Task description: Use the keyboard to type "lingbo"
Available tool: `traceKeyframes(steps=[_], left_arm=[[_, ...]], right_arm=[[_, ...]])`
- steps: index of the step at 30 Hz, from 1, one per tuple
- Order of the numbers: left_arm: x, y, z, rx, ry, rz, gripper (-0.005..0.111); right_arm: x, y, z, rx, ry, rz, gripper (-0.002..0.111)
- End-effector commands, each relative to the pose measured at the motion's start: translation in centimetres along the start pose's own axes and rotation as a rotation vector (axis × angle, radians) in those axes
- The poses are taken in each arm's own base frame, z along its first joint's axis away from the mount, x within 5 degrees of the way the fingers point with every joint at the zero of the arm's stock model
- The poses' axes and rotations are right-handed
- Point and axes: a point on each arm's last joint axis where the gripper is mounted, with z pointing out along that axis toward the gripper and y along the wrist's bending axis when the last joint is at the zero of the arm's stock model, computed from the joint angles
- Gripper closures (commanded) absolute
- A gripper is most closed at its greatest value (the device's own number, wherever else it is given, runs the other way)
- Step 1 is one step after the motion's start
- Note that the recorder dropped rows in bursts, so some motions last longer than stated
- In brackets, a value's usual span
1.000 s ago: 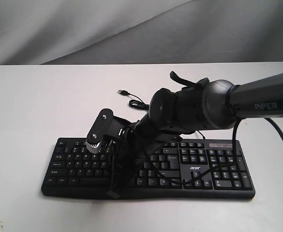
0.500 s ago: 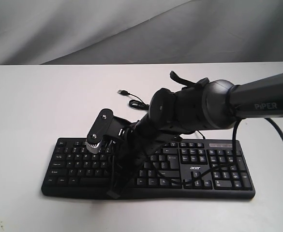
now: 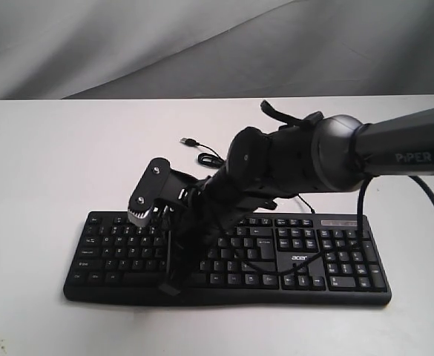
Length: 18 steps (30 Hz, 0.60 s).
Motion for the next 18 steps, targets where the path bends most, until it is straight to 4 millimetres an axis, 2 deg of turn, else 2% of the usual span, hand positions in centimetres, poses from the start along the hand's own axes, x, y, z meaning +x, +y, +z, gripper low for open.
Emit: traceKeyframes(steps=[1,5,18], left_arm=[[0.0,0.0,0.0,-0.002,-0.011,-0.003,0.106],[0.0,0.0,0.0,-0.002,-0.011,-0.003,0.106],[0.0,0.0,0.0,-0.002,-0.011,-0.003,0.106]], right_arm=[[-1.8,-0.5,-0.4,0.001,-0.037,-0.031,0.108],[-2.1,-0.8,0.7,-0.026,-0.025,-0.032,0.108],[-1.6,-1.0,1.6,-0.021,0.001,-0.027,0.108]])
